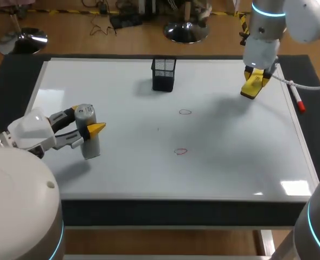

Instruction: Pick up the inspection probe, press it on each red-marked spot on the whiteboard one by one, put down the probe, pick up the eraser, and wipe off all the red marks.

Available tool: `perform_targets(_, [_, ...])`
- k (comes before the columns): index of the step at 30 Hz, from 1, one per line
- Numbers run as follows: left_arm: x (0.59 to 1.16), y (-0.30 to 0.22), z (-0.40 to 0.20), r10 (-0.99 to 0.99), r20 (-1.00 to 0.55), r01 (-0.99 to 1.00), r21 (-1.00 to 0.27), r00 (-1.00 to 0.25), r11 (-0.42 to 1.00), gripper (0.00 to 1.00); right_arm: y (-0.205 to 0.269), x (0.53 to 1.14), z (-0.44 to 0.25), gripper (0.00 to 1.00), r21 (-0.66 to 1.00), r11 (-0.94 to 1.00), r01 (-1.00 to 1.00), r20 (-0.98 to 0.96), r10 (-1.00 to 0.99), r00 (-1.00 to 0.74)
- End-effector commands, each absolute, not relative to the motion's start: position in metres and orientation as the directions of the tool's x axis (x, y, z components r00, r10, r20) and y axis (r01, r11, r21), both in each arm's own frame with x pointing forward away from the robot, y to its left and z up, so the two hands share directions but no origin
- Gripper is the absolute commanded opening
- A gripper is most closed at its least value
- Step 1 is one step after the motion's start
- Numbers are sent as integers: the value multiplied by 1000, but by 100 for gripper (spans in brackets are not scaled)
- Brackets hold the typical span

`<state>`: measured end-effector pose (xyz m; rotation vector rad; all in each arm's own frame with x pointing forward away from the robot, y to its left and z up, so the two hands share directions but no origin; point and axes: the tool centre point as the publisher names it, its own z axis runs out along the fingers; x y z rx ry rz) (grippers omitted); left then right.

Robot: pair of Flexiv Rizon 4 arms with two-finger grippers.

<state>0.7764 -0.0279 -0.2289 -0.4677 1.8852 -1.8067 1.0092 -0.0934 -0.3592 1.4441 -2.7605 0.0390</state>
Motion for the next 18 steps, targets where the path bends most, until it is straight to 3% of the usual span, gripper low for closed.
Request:
perform_targets(1, [796,-37,-226,-504,-112,85,-993,-856,77,0,-94,1011,-359,0,-10,569,-823,39,-822,-568])
perform_targets(18, [849,-88,-200,-329,-160,152,-987,-930,51,0,-94,1011,-359,0,-10,569,-823,39,-822,-568])
